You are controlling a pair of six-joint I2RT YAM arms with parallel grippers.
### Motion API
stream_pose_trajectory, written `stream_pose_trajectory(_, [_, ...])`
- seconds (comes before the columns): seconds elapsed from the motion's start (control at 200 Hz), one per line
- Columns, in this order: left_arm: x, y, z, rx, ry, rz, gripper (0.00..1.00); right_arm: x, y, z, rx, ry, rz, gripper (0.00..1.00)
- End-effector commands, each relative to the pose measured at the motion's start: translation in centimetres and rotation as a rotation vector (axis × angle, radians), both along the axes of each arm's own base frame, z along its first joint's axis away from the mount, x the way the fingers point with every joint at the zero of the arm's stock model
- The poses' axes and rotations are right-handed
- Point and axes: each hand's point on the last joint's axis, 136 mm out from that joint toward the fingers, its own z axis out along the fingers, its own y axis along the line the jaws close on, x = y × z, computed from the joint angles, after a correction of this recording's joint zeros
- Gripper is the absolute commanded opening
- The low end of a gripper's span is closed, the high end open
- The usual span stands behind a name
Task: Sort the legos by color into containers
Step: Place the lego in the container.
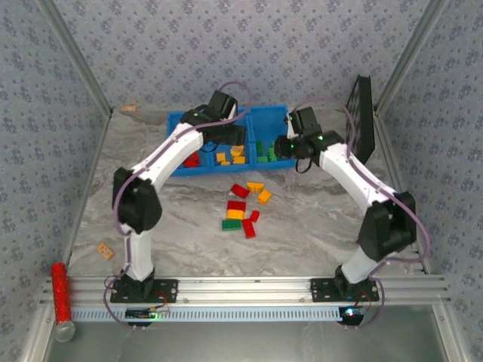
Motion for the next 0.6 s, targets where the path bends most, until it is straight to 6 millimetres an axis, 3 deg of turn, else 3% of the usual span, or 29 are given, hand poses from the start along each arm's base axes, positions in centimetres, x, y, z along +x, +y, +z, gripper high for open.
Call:
stream_pose_trajectory(0.0, [-5.9, 0.2, -0.5, 0.010, 0.086, 0.015, 0.70, 3.7, 0.1, -0.5, -0.054, -0.035, 0.021, 0.23])
stream_pose_trajectory(0.14, [-12.3, -1.0, -2.9, -0.004, 0.142, 0.045, 0.69, 7.3, 1.4, -1.4, -0.069, -0.055, 0.042, 0.24])
stream_pose_trajectory(0.27, [-16.8, -2.3, -5.9, 0.000, 0.191, 0.084, 0.68, 8.9, 2.1, -3.8, -0.109, -0.020, 0.040, 0.24])
stream_pose_trajectory(0.47, [-21.9, -4.1, -9.5, 0.046, 0.288, 0.100, 0.68, 9.9, 2.7, -7.5, -0.152, 0.023, 0.068, 0.25])
stream_pose_trajectory(0.595, [-23.6, -4.2, -11.5, 0.054, 0.360, 0.119, 0.68, 10.3, 3.0, -9.1, -0.184, 0.022, 0.088, 0.28])
